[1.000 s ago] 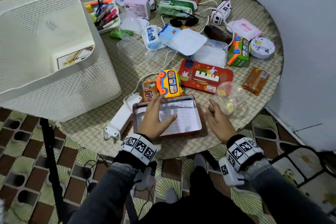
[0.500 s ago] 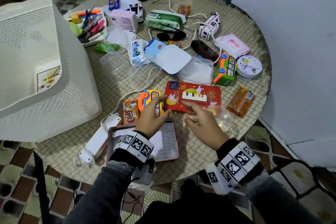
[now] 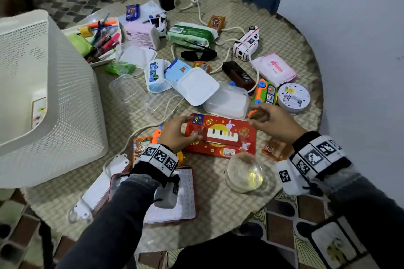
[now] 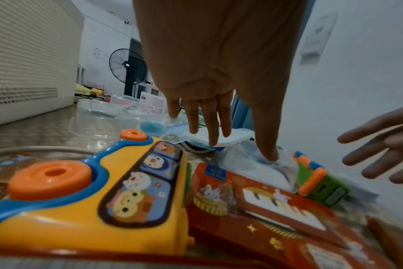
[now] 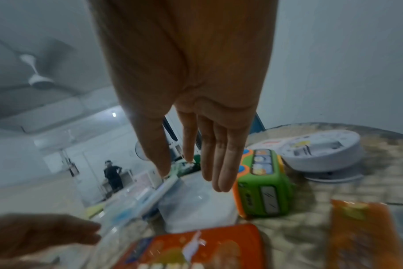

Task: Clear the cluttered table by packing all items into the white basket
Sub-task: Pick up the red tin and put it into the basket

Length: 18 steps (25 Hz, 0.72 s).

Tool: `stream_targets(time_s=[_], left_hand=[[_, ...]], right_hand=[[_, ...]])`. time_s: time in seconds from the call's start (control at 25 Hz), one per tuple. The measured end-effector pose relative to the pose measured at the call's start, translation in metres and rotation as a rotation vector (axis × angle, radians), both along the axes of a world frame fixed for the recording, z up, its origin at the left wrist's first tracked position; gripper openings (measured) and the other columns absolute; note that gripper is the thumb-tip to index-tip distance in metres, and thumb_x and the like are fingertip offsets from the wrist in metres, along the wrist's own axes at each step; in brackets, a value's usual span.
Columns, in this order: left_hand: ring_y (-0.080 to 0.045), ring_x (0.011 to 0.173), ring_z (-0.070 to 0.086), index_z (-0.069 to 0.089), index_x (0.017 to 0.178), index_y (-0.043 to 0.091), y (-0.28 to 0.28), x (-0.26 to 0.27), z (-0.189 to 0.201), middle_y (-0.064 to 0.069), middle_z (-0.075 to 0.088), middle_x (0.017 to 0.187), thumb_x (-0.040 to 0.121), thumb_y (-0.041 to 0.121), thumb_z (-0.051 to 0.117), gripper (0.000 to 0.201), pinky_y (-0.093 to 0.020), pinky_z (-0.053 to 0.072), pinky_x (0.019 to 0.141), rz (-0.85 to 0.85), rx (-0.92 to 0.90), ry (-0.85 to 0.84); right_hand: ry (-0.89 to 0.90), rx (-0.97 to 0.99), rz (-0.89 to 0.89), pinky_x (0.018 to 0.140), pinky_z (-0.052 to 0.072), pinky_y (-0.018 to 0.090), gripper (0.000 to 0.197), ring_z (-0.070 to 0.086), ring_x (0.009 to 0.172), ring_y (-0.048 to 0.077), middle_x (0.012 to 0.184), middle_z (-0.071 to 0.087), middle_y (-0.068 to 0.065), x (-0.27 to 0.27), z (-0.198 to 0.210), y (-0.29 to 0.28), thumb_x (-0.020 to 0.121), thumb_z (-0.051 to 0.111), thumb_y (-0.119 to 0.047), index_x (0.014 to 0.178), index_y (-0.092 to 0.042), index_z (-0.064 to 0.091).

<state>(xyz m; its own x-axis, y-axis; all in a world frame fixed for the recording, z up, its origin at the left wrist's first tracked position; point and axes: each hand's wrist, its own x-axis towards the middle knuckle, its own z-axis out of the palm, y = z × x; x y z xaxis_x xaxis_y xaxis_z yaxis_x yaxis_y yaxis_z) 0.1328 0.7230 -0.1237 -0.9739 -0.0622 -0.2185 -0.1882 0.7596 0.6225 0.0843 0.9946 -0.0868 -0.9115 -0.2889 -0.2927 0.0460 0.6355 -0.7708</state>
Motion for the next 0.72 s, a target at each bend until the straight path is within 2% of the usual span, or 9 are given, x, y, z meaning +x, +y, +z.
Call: stream_targets(time_s=[0.04,0.12,0.24,0.36,0.44,0.52,0.6,0.68,0.72], left_hand=[[-0.02,0.131,0.042,0.05,0.135,0.018,0.0,-0.005,-0.004,-0.002,0.053,0.136,0.073,0.039,0.079,0.071,-0.038,0.025,0.112,-0.026,-0.108,-0.06],[-0.021,0.14,0.028,0.042,0.139,0.021,0.003,-0.012,-0.011,-0.002,0.045,0.144,0.073,0.046,0.076,0.079,-0.04,0.005,0.116,-0.074,-0.255,-0.16],[-0.022,0.143,0.022,0.037,0.142,0.021,0.006,-0.016,-0.024,-0.002,0.044,0.145,0.072,0.052,0.074,0.085,-0.044,-0.006,0.115,-0.096,-0.315,-0.244],[-0.022,0.141,0.026,0.03,0.146,0.018,0.007,-0.019,-0.032,-0.002,0.044,0.144,0.07,0.059,0.072,0.095,-0.047,-0.004,0.116,-0.132,-0.399,-0.301],[-0.02,0.138,0.03,0.03,0.146,0.018,0.006,-0.019,-0.035,-0.002,0.045,0.143,0.069,0.061,0.072,0.098,-0.046,-0.003,0.116,-0.112,-0.389,-0.288],[-0.018,0.136,0.032,0.033,0.144,0.018,0.004,-0.017,-0.036,-0.001,0.047,0.141,0.065,0.061,0.074,0.099,-0.044,-0.002,0.115,-0.062,-0.327,-0.246],[-0.019,0.135,0.034,0.036,0.143,0.017,0.001,-0.015,-0.036,-0.002,0.048,0.14,0.065,0.056,0.078,0.097,-0.04,0.002,0.115,0.005,-0.255,-0.179],[-0.022,0.132,0.038,0.039,0.143,0.016,-0.005,-0.014,-0.038,-0.005,0.051,0.135,0.062,0.049,0.083,0.098,-0.041,0.011,0.116,0.07,-0.142,-0.115],[-0.024,0.129,0.041,0.042,0.141,0.016,-0.01,-0.014,-0.041,-0.006,0.053,0.131,0.058,0.049,0.085,0.1,-0.044,0.019,0.114,0.098,-0.056,-0.09]], right_hand=[[-0.048,0.05,0.025,0.073,0.046,0.016,0.049,0.058,0.093,0.015,0.122,0.059,0.011,-0.002,-0.009,0.003,0.085,0.068,-0.01,0.131,-0.008,0.05],[-0.153,0.15,0.066,0.077,0.046,0.023,0.055,0.054,0.099,0.016,0.123,0.055,0.004,-0.003,-0.024,0.006,0.085,0.069,-0.012,0.135,-0.009,0.045],[-0.259,0.17,0.065,0.089,0.044,0.028,0.062,0.054,0.105,0.017,0.13,0.055,0.007,0.001,-0.04,0.005,0.084,0.07,-0.013,0.139,-0.01,0.041],[-0.294,0.18,0.075,0.093,0.042,0.026,0.067,0.056,0.116,0.022,0.134,0.053,0.009,0.001,-0.05,0.002,0.083,0.071,-0.013,0.141,-0.008,0.037],[-0.31,0.12,0.033,0.097,0.044,0.03,0.069,0.056,0.116,0.021,0.134,0.054,0.008,0.0,-0.053,0.0,0.081,0.073,-0.009,0.14,-0.008,0.038],[-0.304,0.055,-0.014,0.095,0.047,0.033,0.072,0.057,0.113,0.02,0.133,0.055,0.009,-0.001,-0.053,-0.001,0.078,0.074,-0.005,0.139,-0.008,0.037],[-0.276,0.065,-0.05,0.085,0.045,0.028,0.079,0.055,0.111,0.02,0.131,0.052,0.008,-0.002,-0.049,-0.003,0.078,0.074,-0.004,0.143,-0.006,0.031],[-0.256,0.049,-0.106,0.082,0.044,0.027,0.08,0.055,0.113,0.025,0.128,0.05,0.011,-0.005,-0.045,-0.004,0.079,0.073,-0.001,0.145,-0.004,0.027],[-0.229,0.034,-0.129,0.083,0.045,0.029,0.077,0.055,0.113,0.026,0.124,0.052,0.011,-0.006,-0.043,-0.004,0.079,0.072,0.0,0.144,-0.004,0.031]])
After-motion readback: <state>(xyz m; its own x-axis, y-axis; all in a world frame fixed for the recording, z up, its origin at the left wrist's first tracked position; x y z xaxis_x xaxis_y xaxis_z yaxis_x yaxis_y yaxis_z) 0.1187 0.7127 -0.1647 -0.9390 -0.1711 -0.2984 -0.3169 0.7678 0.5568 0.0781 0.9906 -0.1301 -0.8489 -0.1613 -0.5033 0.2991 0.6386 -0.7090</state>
